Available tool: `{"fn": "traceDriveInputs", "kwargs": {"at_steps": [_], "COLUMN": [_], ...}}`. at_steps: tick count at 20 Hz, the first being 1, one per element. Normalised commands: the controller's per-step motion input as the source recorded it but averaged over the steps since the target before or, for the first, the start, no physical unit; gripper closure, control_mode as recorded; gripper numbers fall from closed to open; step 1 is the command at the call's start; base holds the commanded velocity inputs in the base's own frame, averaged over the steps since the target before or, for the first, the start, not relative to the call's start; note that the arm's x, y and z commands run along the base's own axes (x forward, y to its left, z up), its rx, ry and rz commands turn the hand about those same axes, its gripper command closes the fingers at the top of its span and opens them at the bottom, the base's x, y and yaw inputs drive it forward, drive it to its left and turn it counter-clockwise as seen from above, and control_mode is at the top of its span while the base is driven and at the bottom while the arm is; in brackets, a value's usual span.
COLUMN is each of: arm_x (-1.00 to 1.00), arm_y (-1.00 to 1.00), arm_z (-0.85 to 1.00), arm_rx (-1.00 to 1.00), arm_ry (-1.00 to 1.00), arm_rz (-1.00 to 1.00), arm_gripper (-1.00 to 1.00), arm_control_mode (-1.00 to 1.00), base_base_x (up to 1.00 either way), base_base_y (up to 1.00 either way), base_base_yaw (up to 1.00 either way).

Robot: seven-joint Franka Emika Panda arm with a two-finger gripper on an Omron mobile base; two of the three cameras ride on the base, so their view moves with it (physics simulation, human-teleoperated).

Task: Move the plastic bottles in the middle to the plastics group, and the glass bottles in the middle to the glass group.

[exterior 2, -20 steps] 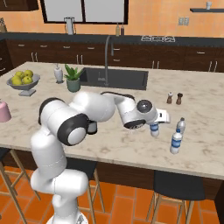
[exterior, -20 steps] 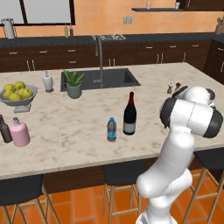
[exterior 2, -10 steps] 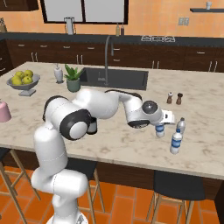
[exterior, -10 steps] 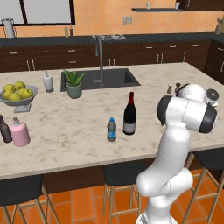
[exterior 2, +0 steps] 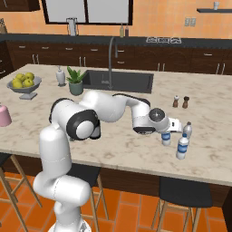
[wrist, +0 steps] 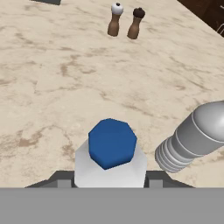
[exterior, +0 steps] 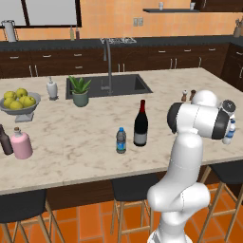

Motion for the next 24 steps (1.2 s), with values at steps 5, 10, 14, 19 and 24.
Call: {"fn": "traceDriveInputs", "kwargs": {"at_steps": [5,10,14,19,24], "arm_x": [0.04,0.04,0.27,0.1,0.12], "arm_y": [0.0,0.0,0.01,0.13,0.04], "arm_z": [-0.38,-0.22,0.0,0.0,-0.05], "arm_rx": [0.0,0.0,0.0,0.0,0.0], "arm_ry": [0.0,-0.01,0.0,0.0,0.0], "arm_rz": [0.0,0.0,0.0,0.0,0.0], "arm_gripper": [1.0,1.0,1.0,1.0,1.0], "arm_control_mode": [-1.0,-1.0,-1.0,-1.0,-1.0], "base_base_x": [0.0,0.0,0.0,0.0,0.0], "base_base_y": [0.0,0.0,0.0,0.0,0.0], "base_base_yaw": [0.0,0.0,0.0,0.0,0.0]}}
